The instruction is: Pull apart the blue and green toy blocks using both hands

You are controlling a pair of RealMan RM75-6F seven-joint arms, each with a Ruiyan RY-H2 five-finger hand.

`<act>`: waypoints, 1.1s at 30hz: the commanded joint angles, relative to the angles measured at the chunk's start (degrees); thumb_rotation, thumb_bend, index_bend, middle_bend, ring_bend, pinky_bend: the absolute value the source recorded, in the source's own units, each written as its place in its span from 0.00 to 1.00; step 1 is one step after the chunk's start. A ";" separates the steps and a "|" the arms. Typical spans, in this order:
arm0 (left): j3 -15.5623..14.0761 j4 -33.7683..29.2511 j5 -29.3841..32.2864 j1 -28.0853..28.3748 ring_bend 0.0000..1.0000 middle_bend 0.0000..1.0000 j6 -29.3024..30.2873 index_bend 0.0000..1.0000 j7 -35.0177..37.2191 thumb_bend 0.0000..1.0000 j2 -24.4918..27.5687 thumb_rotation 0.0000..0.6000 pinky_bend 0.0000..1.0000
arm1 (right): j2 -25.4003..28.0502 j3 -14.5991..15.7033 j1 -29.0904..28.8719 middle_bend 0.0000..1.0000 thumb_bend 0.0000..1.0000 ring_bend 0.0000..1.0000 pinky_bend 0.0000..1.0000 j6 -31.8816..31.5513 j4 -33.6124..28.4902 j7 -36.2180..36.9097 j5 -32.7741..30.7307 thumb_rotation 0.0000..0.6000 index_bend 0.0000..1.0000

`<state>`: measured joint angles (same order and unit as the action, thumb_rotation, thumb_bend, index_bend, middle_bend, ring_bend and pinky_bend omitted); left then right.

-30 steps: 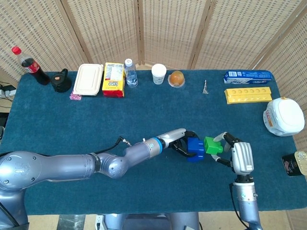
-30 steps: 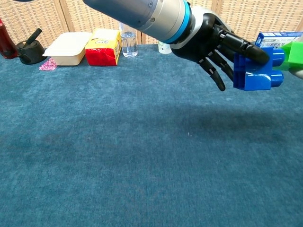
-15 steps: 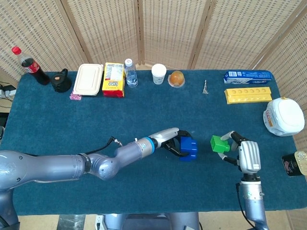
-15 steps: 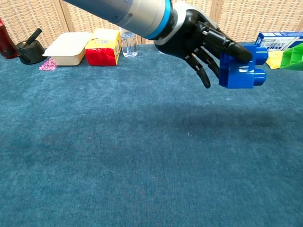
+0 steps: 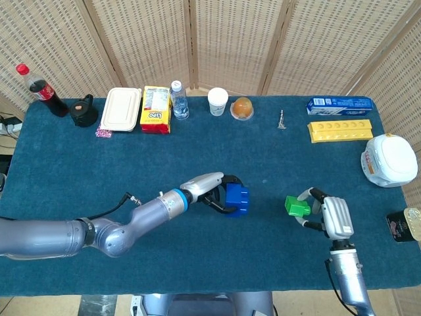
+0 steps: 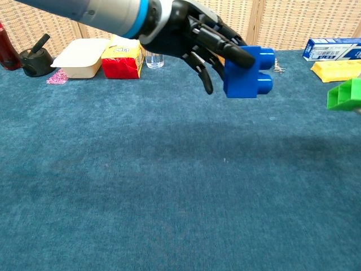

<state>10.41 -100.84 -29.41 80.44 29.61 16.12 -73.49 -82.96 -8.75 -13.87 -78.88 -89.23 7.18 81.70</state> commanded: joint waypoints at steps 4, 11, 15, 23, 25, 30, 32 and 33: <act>-1.71 -2.73 -2.05 -2.46 0.32 0.37 4.34 0.55 -2.84 0.38 1.26 0.80 0.44 | 1.20 1.23 -1.64 0.60 0.29 0.64 0.56 5.83 -0.01 0.49 -2.34 1.00 0.66; -2.71 -4.94 -4.59 -5.37 0.32 0.37 8.38 0.55 -5.55 0.38 1.78 0.79 0.44 | 0.77 1.71 -3.53 0.56 0.29 0.58 0.50 11.49 1.66 -1.01 -5.36 1.00 0.62; -3.04 -5.41 -5.56 -6.50 0.32 0.37 9.86 0.55 -7.04 0.38 1.87 0.80 0.44 | 0.51 1.88 -3.85 0.52 0.29 0.52 0.45 12.80 2.49 -1.74 -6.51 1.00 0.56; -4.14 -6.00 -7.97 -8.73 0.32 0.37 14.04 0.55 -11.24 0.38 0.81 0.80 0.43 | 0.93 2.19 -3.92 0.38 0.29 0.38 0.33 14.29 3.41 -3.02 -8.39 1.00 0.35; -4.41 -5.94 -8.58 -9.26 0.32 0.37 15.03 0.55 -12.31 0.38 0.24 0.80 0.42 | 1.17 2.17 -3.75 0.36 0.29 0.36 0.31 13.86 3.32 -3.06 -8.25 1.00 0.32; -4.87 -5.44 -9.32 -10.25 0.32 0.37 16.65 0.55 -14.46 0.38 -1.08 0.80 0.42 | 2.20 2.08 -3.45 0.33 0.28 0.33 0.29 12.81 2.36 -2.81 -7.45 1.00 0.29; -4.76 -5.13 -9.64 -10.71 0.32 0.37 17.19 0.55 -15.02 0.38 -1.59 0.80 0.42 | 2.74 1.90 -3.25 0.33 0.28 0.33 0.29 12.03 1.66 -2.42 -6.95 1.00 0.29; -4.73 -4.99 -9.84 -10.91 0.32 0.37 17.48 0.55 -15.30 0.38 -1.82 0.80 0.42 | 3.01 1.85 -3.16 0.33 0.28 0.33 0.29 11.71 1.35 -2.26 -6.72 1.00 0.29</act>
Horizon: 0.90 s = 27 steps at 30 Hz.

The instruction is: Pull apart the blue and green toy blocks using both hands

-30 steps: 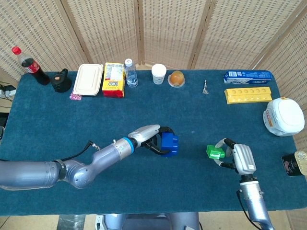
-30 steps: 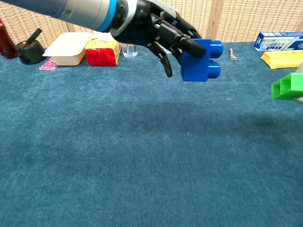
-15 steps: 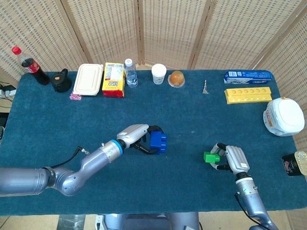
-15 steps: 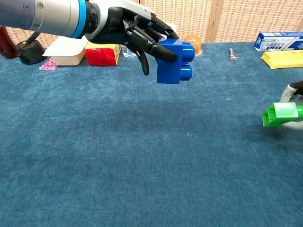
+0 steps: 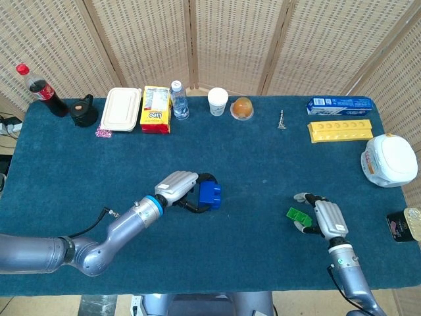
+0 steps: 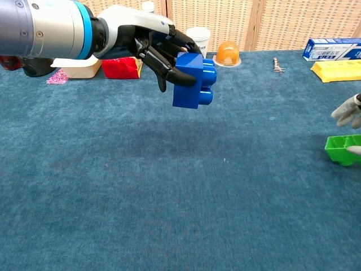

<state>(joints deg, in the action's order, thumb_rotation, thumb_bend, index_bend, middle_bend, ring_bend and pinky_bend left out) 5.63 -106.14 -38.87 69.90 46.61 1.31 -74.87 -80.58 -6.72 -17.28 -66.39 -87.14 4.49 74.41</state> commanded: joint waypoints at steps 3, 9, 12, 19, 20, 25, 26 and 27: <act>-0.17 0.87 -1.51 -1.19 0.32 0.37 1.76 0.55 -1.95 0.38 -1.49 0.80 0.42 | 2.03 -0.56 0.78 0.33 0.28 0.33 0.29 -2.68 -2.11 0.82 1.65 1.00 0.29; -1.19 3.49 -3.42 -3.44 0.32 0.37 5.50 0.55 -5.27 0.38 -6.03 0.79 0.39 | 4.21 -0.96 1.87 0.34 0.28 0.34 0.29 -5.73 -4.44 2.47 3.50 1.00 0.29; -2.10 5.40 -4.56 -4.27 0.31 0.37 6.71 0.55 -7.46 0.38 -8.54 0.79 0.38 | 4.80 -0.89 2.36 0.34 0.28 0.34 0.29 -7.07 -5.17 2.26 4.32 1.00 0.29; -2.53 9.17 -5.65 -5.31 0.23 0.37 7.43 0.54 -11.38 0.38 -13.13 0.80 0.31 | 6.31 -0.97 2.98 0.34 0.28 0.34 0.29 -8.86 -6.86 1.57 5.30 1.00 0.29; -2.45 9.81 -5.60 -5.26 0.20 0.37 7.14 0.53 -12.02 0.37 -13.74 0.80 0.28 | 6.51 -0.95 3.07 0.34 0.28 0.34 0.29 -8.99 -7.07 1.54 5.35 1.00 0.29; -2.15 11.37 -3.52 -3.93 0.11 0.32 4.45 0.44 -15.64 0.35 -15.25 0.80 0.15 | 7.17 -1.15 3.40 0.35 0.28 0.34 0.29 -9.70 -7.56 1.92 5.43 1.00 0.29; -2.07 11.59 -3.11 -3.69 0.11 0.31 4.19 0.44 -16.30 0.35 -15.52 0.80 0.14 | 7.23 -1.18 3.43 0.35 0.28 0.34 0.29 -9.77 -7.57 1.98 5.43 1.00 0.29; -1.98 11.99 -2.54 -3.39 0.09 0.29 4.01 0.42 -17.28 0.35 -16.00 0.80 0.12 | 7.34 -1.24 3.48 0.35 0.28 0.34 0.29 -9.85 -7.60 2.14 5.41 1.00 0.29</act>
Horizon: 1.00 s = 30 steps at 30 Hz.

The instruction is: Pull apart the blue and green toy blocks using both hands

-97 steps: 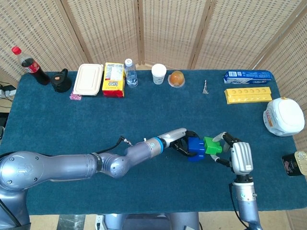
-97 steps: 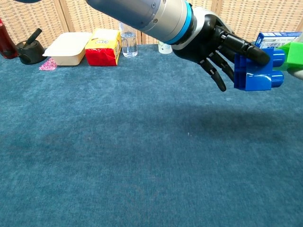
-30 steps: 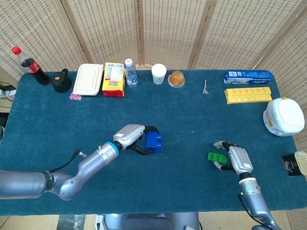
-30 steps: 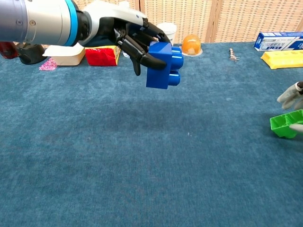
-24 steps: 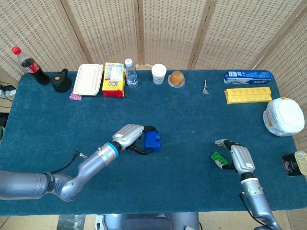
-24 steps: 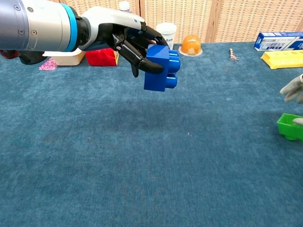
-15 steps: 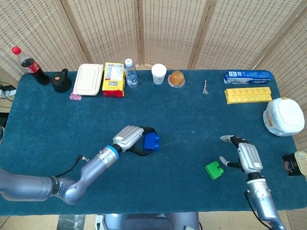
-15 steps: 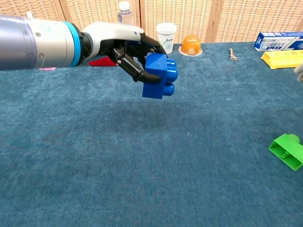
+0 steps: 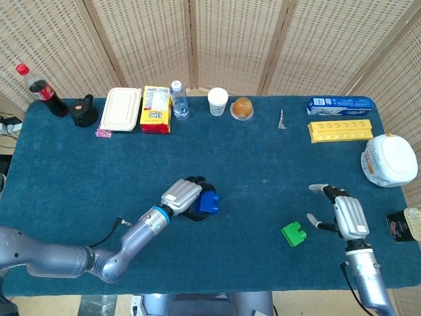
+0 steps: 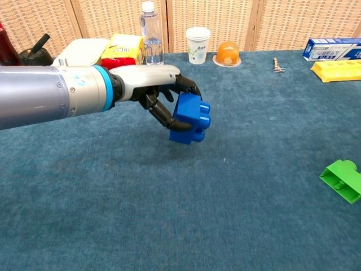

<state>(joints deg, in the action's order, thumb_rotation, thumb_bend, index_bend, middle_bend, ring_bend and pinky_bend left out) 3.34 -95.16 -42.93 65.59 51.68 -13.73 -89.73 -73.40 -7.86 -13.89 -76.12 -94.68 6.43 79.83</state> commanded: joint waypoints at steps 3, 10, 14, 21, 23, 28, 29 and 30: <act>0.07 2.20 3.24 1.85 0.04 0.24 -1.65 0.35 -5.40 0.33 -2.29 0.80 0.07 | 0.35 -0.12 0.18 0.35 0.28 0.34 0.29 -0.24 -0.05 0.50 -0.01 1.00 0.29; -0.96 3.26 6.82 4.12 0.00 0.05 0.04 0.12 -14.55 0.23 -4.09 0.73 0.00 | 0.72 -0.11 0.44 0.35 0.28 0.34 0.29 -0.47 -0.02 1.03 -0.06 1.00 0.29; -0.61 2.94 7.91 4.27 0.00 0.02 1.64 0.07 -17.03 0.21 -4.89 0.65 0.00 | 0.87 -0.14 0.50 0.35 0.28 0.34 0.29 -0.52 -0.02 1.05 -0.11 1.00 0.29; 0.62 0.84 6.20 2.07 0.00 0.02 5.28 0.07 -16.93 0.21 -3.98 0.63 0.00 | 1.10 -0.23 0.49 0.35 0.28 0.34 0.29 -0.59 -0.07 1.10 -0.06 1.00 0.29; 0.69 -0.55 5.31 1.02 0.00 0.02 6.73 0.07 -16.66 0.21 -3.01 0.65 0.00 | 1.15 -0.26 0.46 0.35 0.28 0.34 0.29 -0.54 0.01 1.13 -0.07 1.00 0.29; 0.11 -5.77 2.28 -2.68 0.00 0.02 11.95 0.07 -16.21 0.21 0.95 0.66 0.00 | 1.31 -0.32 0.39 0.35 0.28 0.34 0.29 -0.24 0.57 1.15 -0.35 1.00 0.29; -0.08 -6.60 1.79 -3.31 0.00 0.02 12.77 0.07 -16.14 0.21 1.63 0.66 0.00 | 1.34 -0.32 0.41 0.35 0.28 0.34 0.29 -0.20 0.66 1.14 -0.45 1.00 0.29; -0.36 -7.85 1.00 -4.25 0.00 0.02 13.89 0.07 -15.94 0.21 2.58 0.67 0.00 | 1.35 -0.33 0.42 0.35 0.28 0.34 0.29 -0.17 0.78 1.17 -0.52 1.00 0.29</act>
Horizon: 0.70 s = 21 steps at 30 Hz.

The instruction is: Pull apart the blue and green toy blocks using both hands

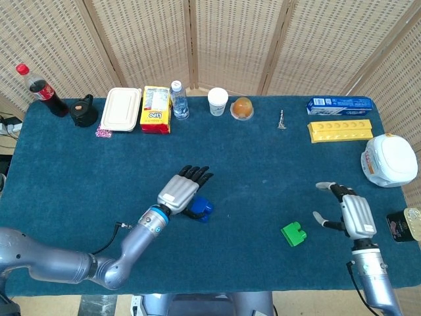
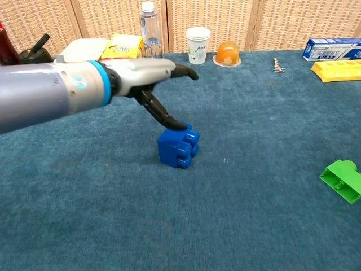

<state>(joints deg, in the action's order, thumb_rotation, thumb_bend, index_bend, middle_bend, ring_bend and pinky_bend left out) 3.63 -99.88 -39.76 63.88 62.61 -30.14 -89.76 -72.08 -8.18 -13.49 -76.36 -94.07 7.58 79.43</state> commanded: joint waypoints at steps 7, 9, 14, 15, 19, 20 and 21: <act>-3.63 -9.07 -8.95 -9.73 0.00 0.02 11.68 0.07 2.15 0.23 7.49 0.69 0.00 | 0.09 0.11 0.34 0.36 0.28 0.34 0.29 0.03 1.78 -0.89 -0.81 1.00 0.29; -4.65 -10.82 -11.12 -11.92 0.00 0.02 13.90 0.07 2.98 0.23 8.81 0.70 0.00 | 0.28 0.23 0.57 0.36 0.28 0.34 0.29 -0.13 2.24 -1.33 -0.96 1.00 0.29; -8.21 -15.35 -17.39 -17.98 0.00 0.02 19.70 0.07 4.84 0.24 12.74 0.69 0.00 | 0.98 0.68 1.30 0.36 0.28 0.35 0.29 -0.82 2.45 -3.18 -1.15 1.00 0.29; -9.16 -16.22 -18.92 -19.52 0.00 0.02 21.18 0.07 5.26 0.24 13.62 0.70 0.00 | 1.14 0.82 1.52 0.36 0.28 0.35 0.29 -1.03 2.36 -3.60 -1.18 1.00 0.29; -13.08 -17.76 -25.07 -25.68 0.00 0.02 26.66 0.07 7.37 0.24 16.07 0.69 0.00 | 1.83 1.38 2.49 0.37 0.28 0.35 0.29 -1.85 1.75 -5.34 -1.45 1.00 0.29; -14.05 -17.69 -26.54 -27.17 0.00 0.02 27.77 0.07 7.71 0.24 16.50 0.70 0.00 | 2.00 1.48 2.75 0.37 0.28 0.35 0.29 -2.08 1.52 -5.76 -1.58 1.00 0.29; -14.88 -17.65 -27.34 -28.33 0.00 0.02 28.63 0.07 7.82 0.24 16.85 0.70 0.00 | 2.08 1.53 2.92 0.37 0.28 0.35 0.29 -2.29 1.36 -6.01 -1.64 1.00 0.29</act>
<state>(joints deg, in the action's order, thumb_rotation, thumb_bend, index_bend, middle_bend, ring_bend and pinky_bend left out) -8.63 -116.72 -64.26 38.81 88.71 -23.58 -74.60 -70.18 -6.79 -10.81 -78.40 -92.50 1.85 77.93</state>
